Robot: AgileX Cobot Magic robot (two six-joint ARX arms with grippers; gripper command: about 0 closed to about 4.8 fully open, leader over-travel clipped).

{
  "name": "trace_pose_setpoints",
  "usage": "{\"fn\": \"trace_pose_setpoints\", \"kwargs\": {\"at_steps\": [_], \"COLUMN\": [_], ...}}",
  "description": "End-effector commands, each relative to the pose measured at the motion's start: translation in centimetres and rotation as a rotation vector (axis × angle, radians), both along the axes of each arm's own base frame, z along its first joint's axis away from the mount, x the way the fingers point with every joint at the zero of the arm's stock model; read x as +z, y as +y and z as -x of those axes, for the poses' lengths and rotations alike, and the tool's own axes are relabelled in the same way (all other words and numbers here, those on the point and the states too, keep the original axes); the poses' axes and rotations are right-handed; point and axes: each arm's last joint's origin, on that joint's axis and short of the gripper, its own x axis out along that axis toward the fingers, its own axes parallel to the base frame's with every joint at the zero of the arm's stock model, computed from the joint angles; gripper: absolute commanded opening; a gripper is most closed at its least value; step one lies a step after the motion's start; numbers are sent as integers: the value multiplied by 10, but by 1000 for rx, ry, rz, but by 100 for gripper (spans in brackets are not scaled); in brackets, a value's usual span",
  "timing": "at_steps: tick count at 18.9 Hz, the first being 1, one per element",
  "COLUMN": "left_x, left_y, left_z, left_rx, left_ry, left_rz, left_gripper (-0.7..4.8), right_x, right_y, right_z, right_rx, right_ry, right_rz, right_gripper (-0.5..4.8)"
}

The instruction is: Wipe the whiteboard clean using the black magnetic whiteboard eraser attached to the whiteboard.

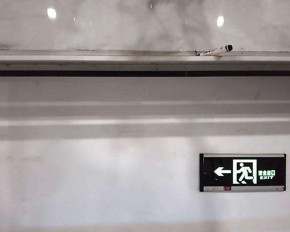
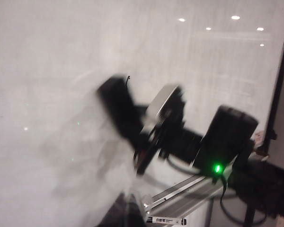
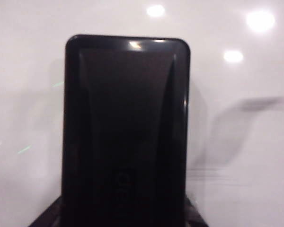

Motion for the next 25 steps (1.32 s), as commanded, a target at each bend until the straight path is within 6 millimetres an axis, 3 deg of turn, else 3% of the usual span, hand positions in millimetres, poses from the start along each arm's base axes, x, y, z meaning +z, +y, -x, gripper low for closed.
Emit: {"fn": "trace_pose_setpoints", "kwargs": {"at_steps": [1,6,11,17,25], "left_x": [3,3,3,3,3], "left_y": [1,1,1,1,1], "left_z": [3,3,3,3,3], "left_rx": [-8,-8,-10,-30,-30], "left_ry": [-20,-19,-19,-12,-12], "left_rz": [9,8,9,16,16], "left_gripper": [-5,-5,-5,-5,-5], "right_x": [-6,27,49,38,24], "right_y": [13,-8,-19,-12,-6], "right_z": [2,13,26,25,23], "right_rx": [32,-326,-448,-353,-216], "right_ry": [19,-102,-125,17,112], "right_rz": [56,-150,-227,-26,104], "right_gripper": [62,62,62,62,62]}}
